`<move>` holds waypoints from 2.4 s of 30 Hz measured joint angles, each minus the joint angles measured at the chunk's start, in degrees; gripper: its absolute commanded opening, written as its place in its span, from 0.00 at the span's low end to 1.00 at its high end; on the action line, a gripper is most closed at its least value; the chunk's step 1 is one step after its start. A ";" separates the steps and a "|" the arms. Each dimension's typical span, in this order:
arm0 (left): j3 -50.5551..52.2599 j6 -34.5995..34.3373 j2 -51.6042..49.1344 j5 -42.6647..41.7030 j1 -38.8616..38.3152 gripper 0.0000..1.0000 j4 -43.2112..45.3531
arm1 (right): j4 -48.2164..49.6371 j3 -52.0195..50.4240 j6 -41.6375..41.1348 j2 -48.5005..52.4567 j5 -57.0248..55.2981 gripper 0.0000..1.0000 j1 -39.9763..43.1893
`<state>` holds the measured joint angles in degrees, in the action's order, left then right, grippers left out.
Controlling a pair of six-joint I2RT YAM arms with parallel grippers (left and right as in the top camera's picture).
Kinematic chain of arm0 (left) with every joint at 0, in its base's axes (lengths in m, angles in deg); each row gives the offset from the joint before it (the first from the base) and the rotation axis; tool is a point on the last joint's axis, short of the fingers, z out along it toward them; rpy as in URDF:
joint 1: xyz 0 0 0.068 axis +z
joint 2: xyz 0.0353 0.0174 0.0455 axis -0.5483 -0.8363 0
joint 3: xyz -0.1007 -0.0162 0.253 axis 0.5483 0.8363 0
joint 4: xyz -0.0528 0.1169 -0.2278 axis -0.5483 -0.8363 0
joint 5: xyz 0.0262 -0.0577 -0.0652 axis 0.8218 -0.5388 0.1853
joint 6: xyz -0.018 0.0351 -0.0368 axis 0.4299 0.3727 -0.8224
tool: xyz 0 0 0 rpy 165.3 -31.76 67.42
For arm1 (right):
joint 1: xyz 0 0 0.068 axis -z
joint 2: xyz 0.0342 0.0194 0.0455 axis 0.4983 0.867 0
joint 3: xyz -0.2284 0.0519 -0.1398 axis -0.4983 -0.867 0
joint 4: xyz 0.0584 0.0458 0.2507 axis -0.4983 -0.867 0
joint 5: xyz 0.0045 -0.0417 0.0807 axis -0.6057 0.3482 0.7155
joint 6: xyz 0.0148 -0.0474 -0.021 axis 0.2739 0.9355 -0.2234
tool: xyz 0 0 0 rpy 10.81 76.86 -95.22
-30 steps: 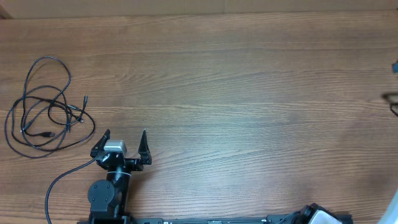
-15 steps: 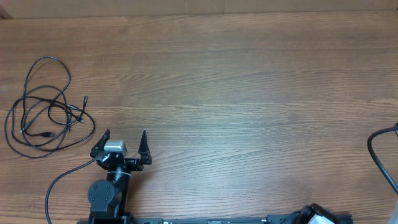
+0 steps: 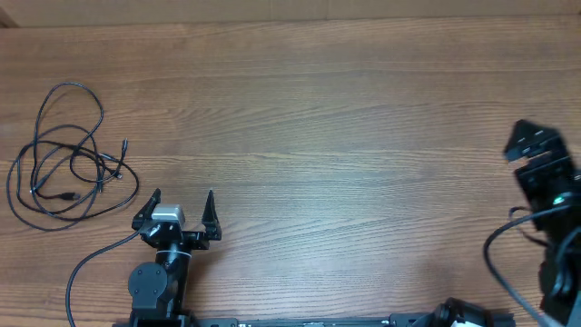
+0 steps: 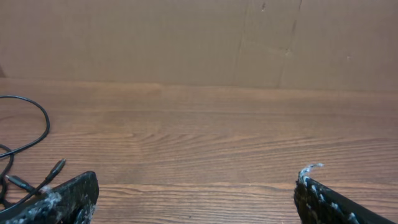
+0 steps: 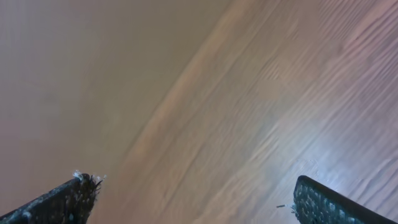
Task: Untangle cables
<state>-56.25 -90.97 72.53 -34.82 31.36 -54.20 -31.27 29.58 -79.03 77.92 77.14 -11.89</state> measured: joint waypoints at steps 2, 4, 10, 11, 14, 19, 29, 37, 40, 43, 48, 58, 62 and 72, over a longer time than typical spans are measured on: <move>0.00 0.00 0.00 0.00 0.00 1.00 0.00 | -0.74 -2.21 -0.04 -1.31 -0.02 1.00 -2.03; 0.00 0.00 0.00 0.00 0.00 1.00 0.00 | -0.83 -4.44 0.00 -2.36 -0.04 1.00 -4.76; 0.00 0.00 0.00 0.00 0.00 1.00 0.00 | -0.90 -10.51 0.00 -6.27 -0.07 1.00 -14.78; 0.00 0.00 0.00 0.00 0.00 1.00 0.00 | -1.01 -11.30 0.07 -7.21 -0.11 1.00 -16.13; 0.00 0.00 0.00 0.00 0.00 1.00 0.00 | -1.18 -13.77 0.31 -10.75 -0.48 1.00 -19.45; 0.00 0.00 0.00 0.00 0.00 1.00 0.00 | -1.22 -18.97 0.44 -15.02 -0.42 1.00 -20.39; 0.00 0.00 0.00 0.00 0.00 1.00 0.00 | 7.23 -32.24 0.48 -30.29 -0.90 1.00 -20.41; 0.00 0.00 0.00 0.00 0.00 1.00 0.00 | 19.56 -36.50 1.51 -39.47 -2.16 1.00 -20.46; 0.00 0.00 0.00 0.02 0.00 1.00 0.02 | 27.98 -39.50 3.34 -42.71 -2.27 1.00 -20.48; 0.00 0.00 0.02 0.00 0.00 0.99 0.00 | 38.56 -42.97 5.99 -45.03 -2.29 1.00 -20.48; 0.00 0.00 0.02 0.00 0.00 1.00 0.02 | 62.18 -50.66 14.75 -45.31 -0.24 1.00 -20.68; 0.00 0.00 0.02 0.02 0.00 1.00 0.00 | 87.82 -65.29 28.57 -45.35 2.71 1.00 -20.68; 0.00 0.00 0.02 0.04 0.00 0.99 0.00 | 81.72 -66.47 30.25 -45.35 1.88 1.00 -20.68; 0.00 0.00 0.02 0.04 0.00 1.00 0.00 | 55.60 -66.47 31.32 -45.31 -0.20 1.00 -20.68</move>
<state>-56.25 -90.97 72.55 -34.77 31.36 -54.20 24.33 -36.88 -47.71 32.61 76.94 -32.57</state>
